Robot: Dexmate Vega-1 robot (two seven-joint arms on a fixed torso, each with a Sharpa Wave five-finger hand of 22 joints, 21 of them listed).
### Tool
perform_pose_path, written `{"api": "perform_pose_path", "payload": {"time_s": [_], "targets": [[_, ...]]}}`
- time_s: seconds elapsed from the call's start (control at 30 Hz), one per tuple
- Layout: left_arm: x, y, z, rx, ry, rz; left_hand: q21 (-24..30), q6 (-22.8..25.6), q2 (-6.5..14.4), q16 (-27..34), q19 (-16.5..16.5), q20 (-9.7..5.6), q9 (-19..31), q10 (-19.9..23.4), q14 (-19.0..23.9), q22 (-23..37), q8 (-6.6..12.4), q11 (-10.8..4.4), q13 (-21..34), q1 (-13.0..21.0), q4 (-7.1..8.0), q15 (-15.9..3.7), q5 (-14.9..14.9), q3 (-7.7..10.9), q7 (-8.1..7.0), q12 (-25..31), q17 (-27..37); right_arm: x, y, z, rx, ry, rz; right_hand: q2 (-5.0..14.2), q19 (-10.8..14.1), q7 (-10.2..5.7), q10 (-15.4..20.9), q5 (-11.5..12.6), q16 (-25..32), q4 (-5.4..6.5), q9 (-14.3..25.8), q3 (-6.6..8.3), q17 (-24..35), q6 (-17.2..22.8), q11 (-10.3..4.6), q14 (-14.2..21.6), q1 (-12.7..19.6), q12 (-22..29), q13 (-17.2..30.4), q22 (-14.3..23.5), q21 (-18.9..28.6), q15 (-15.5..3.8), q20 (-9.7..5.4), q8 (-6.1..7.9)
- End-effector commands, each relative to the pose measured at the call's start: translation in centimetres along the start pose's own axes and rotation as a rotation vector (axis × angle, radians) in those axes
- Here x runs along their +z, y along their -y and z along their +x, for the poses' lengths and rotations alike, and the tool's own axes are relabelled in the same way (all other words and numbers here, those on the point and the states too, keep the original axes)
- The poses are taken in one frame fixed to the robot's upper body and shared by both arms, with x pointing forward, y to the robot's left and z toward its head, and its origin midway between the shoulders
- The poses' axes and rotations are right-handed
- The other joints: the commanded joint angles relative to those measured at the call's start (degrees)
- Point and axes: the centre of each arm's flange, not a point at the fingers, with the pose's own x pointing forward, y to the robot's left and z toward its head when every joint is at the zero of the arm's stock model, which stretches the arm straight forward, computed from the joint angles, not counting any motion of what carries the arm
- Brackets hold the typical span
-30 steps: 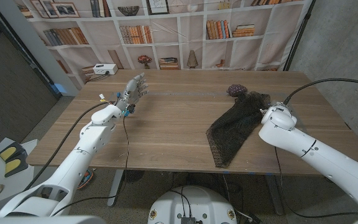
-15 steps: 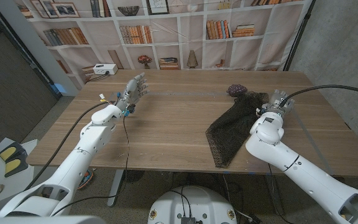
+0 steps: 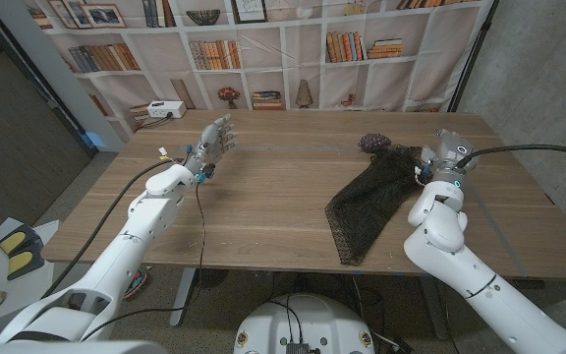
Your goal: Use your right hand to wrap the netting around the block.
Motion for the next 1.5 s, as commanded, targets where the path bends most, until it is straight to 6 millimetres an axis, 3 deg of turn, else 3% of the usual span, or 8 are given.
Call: {"api": "perform_pose_path", "payload": {"time_s": [0.03, 0.2, 0.3, 0.57, 0.8, 0.9, 1.03, 1.5], "targets": [[-0.2, 1.1, 0.2, -0.033, -0.002, -0.004, -0.1, -2.2, -0.1, 0.2, 0.5, -0.09, 0.1, -0.3, 0.2, 0.2, -0.01, -0.07, 0.1, -0.2, -0.28, 0.23, 0.1, 0.14, -0.33, -0.2, 0.2, 1.9, 3.1, -1.9, 0.263, 0.242, 0.03, -0.16, 0.0, 0.44, -0.3, 0.2, 0.3, -0.13, 0.0, 0.34, -0.1, 0.0, 0.33, 0.4, 0.1, -0.3, -0.1, 0.0, 0.0, -2.41, 0.58, -0.41], [-0.2, 1.5, -0.2, -0.037, -0.001, -0.004, -0.1, -2.2, -0.1, 0.2, 0.5, -0.09, 0.1, -0.3, 0.3, 0.2, 0.0, -0.06, 0.1, -0.2, -0.3, 0.24, 0.1, 0.15, -0.35, -0.1, 0.2, 2.1, 4.2, -2.4, 0.349, 0.266, 0.015, 0.1, -0.2, 0.28, -1.2, 0.7, -0.4, -1.89, 0.0, 1.52, -0.6, -0.3, 0.71, -0.1, 2.3, -1.0, -0.2, 0.0, -0.3, -2.05, 0.68, -0.91], [-0.2, 1.8, -0.4, -0.039, 0.0, -0.006, -0.1, -2.1, -0.1, 0.2, 0.5, -0.09, 0.1, -0.3, 0.3, 0.2, 0.01, -0.06, 0.1, -0.2, -0.3, 0.25, 0.1, 0.15, -0.35, -0.1, 0.2, 2.2, 4.6, -2.6, 0.39, 0.271, -0.006, -0.48, -0.5, 0.22, -1.8, 0.8, -0.8, -2.01, 0.0, 1.27, -0.8, -1.1, 0.62, -0.5, 1.8, -1.5, -0.3, 0.0, -0.4, -1.85, 0.82, -1.39], [-0.4, 2.5, -0.8, -0.047, 0.0, -0.008, -0.1, -2.1, -0.1, 0.1, 0.7, -0.1, 0.1, -0.3, 0.3, 0.2, 0.02, -0.03, 0.1, -0.2, -0.32, 0.21, 0.1, 0.17, -0.32, -0.1, 0.2, 2.5, 5.2, -3.6, 0.524, 0.259, -0.069, -3.76, -1.4, 1.24, -1.4, 1.0, -1.1, 0.82, 0.2, -2.93, -0.6, -1.1, 1.27, -1.1, -5.8, -1.7, -0.1, 0.0, -1.3, -1.13, 1.22, -1.84], [-0.5, 3.1, -0.7, -0.059, 0.004, -0.011, -0.1, -2.1, -0.1, 0.1, 0.7, -0.09, 0.1, -0.3, 0.3, 0.2, 0.02, 0.02, 0.1, -0.2, -0.34, 0.19, 0.1, 0.19, -0.35, -0.1, 0.2, 3.2, 5.7, -5.0, 0.636, 0.217, -0.157, -5.53, -2.2, 1.48, -1.4, 1.3, -1.2, 1.77, 0.2, -4.81, -0.6, -0.9, 1.5, -1.2, -8.5, -1.8, 0.0, 0.1, -1.8, -1.11, 1.1, -1.91], [-0.6, 3.3, -0.7, -0.065, 0.005, -0.015, -0.1, -2.1, -0.1, 0.1, 0.7, -0.09, 0.1, -0.3, 0.3, 0.2, 0.02, 0.06, 0.1, -0.2, -0.34, 0.21, 0.1, 0.2, -0.34, -0.1, 0.2, 3.4, 5.8, -5.4, 0.665, 0.202, -0.186, -5.78, -2.1, 1.71, 2.0, 2.3, -0.2, 2.46, 0.3, -5.84, -0.6, 1.5, 1.74, 1.7, -10.0, -0.4, 0.4, 0.1, -2.1, -1.98, 1.13, -1.27], [-0.8, 3.5, -0.8, -0.068, 0.006, -0.017, -0.1, -2.1, -0.1, 0.1, 0.7, -0.08, 0.1, -0.3, 0.3, 0.2, 0.03, 0.08, 0.1, -0.2, -0.35, 0.2, 0.1, 0.21, -0.33, -0.1, 0.2, 3.7, 5.6, -5.9, 0.696, 0.222, -0.219, -6.13, -2.3, 2.43, 3.4, 2.9, 0.5, 2.78, 0.3, -6.59, -0.5, 4.8, 1.35, 3.8, -10.8, 0.2, 0.7, 0.2, -2.4, -2.07, 1.04, -0.27], [-0.6, 3.5, -1.1, -0.068, 0.016, -0.016, -0.1, -2.1, 0.0, 0.1, 0.7, -0.08, 0.1, -0.3, 0.3, 0.2, 0.03, -0.04, 0.1, -0.2, -0.4, 0.2, 0.1, 0.25, -0.3, -0.1, 0.2, 5.7, 5.5, -6.9, 0.784, 0.162, -0.366, -8.74, -3.7, 2.46, 2.3, 3.9, -0.9, 3.2, 0.4, -9.05, -0.6, 2.3, 1.58, 1.6, -12.6, 0.2, 1.2, 0.2, -3.4, -1.98, 0.15, -1.83]]}}
